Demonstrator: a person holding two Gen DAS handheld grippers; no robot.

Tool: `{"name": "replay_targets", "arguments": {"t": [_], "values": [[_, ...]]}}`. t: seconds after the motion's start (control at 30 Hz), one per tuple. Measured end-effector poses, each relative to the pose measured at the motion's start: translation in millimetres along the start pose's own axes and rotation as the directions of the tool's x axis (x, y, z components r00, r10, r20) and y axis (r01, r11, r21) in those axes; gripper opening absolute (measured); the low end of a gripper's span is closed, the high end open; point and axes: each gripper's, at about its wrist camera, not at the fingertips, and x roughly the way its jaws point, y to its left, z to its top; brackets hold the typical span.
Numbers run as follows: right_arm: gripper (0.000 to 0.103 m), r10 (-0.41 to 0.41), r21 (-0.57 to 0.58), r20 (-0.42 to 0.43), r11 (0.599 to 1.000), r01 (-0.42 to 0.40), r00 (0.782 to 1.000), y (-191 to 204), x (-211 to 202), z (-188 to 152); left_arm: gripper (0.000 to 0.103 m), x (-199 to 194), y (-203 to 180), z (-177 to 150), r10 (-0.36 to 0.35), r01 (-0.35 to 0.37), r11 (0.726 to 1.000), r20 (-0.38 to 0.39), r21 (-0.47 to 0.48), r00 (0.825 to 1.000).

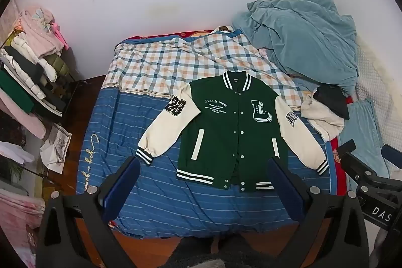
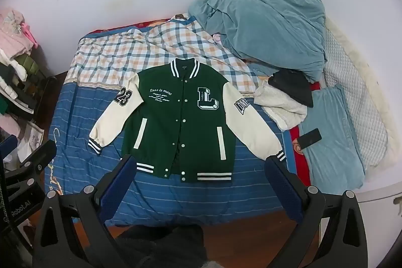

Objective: Fold large clothes

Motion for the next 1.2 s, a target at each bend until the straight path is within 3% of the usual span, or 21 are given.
{"name": "replay_targets", "arguments": {"t": [1.2], "values": [[0.103, 0.000, -0.007, 0.010, 1.000, 0.000, 1.000, -4, -13, 8, 0.103, -9, -7, 7, -0.003, 0.003, 1.000, 0.005, 0.000, 1.000]]}}
